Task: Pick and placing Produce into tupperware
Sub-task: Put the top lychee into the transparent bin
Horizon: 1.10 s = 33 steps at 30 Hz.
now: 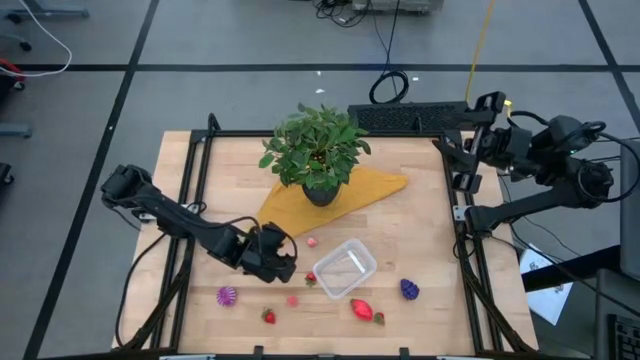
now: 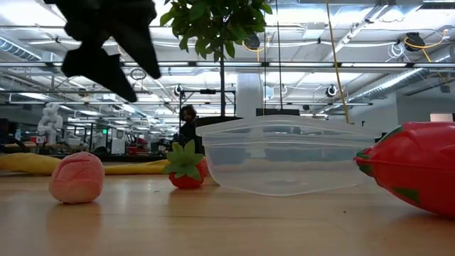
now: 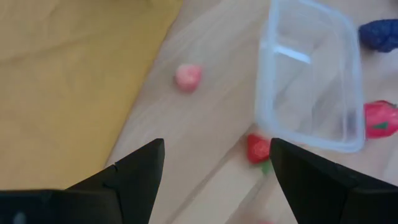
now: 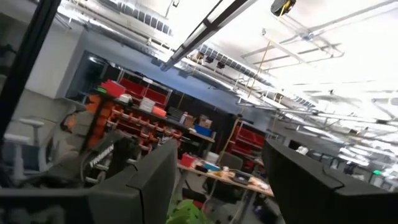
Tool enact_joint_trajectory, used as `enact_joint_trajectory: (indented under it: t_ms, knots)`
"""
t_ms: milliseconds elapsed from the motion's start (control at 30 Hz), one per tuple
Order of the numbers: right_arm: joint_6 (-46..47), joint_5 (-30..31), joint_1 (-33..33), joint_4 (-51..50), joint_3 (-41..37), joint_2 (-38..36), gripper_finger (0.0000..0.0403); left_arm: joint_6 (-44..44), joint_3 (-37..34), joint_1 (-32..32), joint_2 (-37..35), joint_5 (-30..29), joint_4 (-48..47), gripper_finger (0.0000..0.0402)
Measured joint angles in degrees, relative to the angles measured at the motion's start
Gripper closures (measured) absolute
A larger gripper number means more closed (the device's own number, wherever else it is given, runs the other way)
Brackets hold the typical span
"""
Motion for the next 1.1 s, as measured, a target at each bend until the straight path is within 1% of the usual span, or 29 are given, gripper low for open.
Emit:
enact_joint_trajectory:
  t_ms: [100,200,267,567,633,800,1100]
  knots:
    - [0.54,-0.04,0.00,0.00,0.00,0.04,0.0174,2.73,0.02,-0.17,2.59,-0.84,4.66,0.0108]
    - [0.64,-0.02,0.00,-0.02,0.00,0.07,0.0174,3.58,-0.10,0.02,6.03,-0.26,7.51,0.0108]
    - [0.66,-0.04,0.00,0.02,0.00,0.06,0.0174,3.64,-0.03,0.42,7.99,-0.30,11.16,0.0108]
    - [-0.16,-0.09,0.00,0.40,0.02,0.56,0.0174,4.13,0.20,2.98,13.61,-0.52,17.13,0.0108]
    - [-0.28,-0.09,0.00,0.44,0.04,0.84,0.0174,4.69,-0.07,3.72,14.03,-0.75,15.67,0.0108]
    - [-0.15,-0.11,0.00,0.39,0.04,1.33,0.0174,6.43,-0.08,5.00,14.71,-0.43,16.48,0.0108]
    - [-1.67,-0.11,0.00,0.61,0.02,2.38,0.0174,7.41,0.00,4.32,14.17,-0.08,18.23,0.0108]
